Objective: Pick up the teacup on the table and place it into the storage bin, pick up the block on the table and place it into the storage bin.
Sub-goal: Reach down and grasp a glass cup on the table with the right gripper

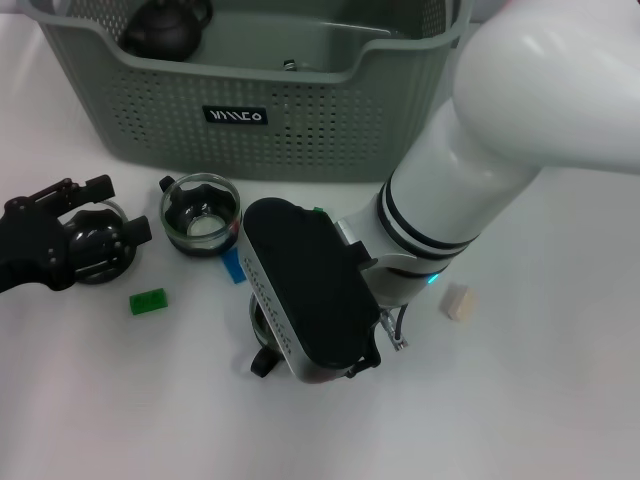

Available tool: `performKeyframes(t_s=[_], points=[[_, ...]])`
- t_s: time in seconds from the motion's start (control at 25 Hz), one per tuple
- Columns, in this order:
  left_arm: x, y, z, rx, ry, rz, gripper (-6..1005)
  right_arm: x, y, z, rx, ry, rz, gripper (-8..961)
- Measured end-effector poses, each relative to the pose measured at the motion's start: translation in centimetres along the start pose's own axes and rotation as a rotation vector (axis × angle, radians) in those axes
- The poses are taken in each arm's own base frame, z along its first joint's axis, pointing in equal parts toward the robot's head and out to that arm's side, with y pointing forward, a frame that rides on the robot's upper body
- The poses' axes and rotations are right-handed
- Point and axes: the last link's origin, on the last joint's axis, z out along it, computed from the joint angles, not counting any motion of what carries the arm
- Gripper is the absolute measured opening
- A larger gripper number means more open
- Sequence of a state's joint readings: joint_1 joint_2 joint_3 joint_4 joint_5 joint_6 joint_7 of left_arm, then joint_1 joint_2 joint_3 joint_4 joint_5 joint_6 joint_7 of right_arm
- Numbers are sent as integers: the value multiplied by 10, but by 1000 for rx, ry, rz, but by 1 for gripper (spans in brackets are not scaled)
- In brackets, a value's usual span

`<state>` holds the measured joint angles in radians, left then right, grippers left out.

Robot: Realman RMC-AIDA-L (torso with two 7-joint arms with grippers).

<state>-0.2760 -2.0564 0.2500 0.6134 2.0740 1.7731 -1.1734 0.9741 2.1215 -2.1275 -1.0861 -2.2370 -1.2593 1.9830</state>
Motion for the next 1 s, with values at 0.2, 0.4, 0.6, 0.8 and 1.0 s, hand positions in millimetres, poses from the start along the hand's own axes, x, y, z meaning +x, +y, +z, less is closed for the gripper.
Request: performKeyframes(t_s=[0.2,0.4,0.6,0.8,1.0], points=[[-1,1,0,-1,1,-5,840,-1,-3,2,23,-4,1,421],[-1,1,0,0,1,-5,839,-2,-3,4,36,-11,5,405],[-1,0,1,1,1,-4,839,0,-4,6,43,-9,37,400],[1,-1,2,-1,2,-1,839,0,-8,6,54,-6,79,329],[1,-1,3,-3,2,1,839,0,-7,6,49,-7,82,118]])
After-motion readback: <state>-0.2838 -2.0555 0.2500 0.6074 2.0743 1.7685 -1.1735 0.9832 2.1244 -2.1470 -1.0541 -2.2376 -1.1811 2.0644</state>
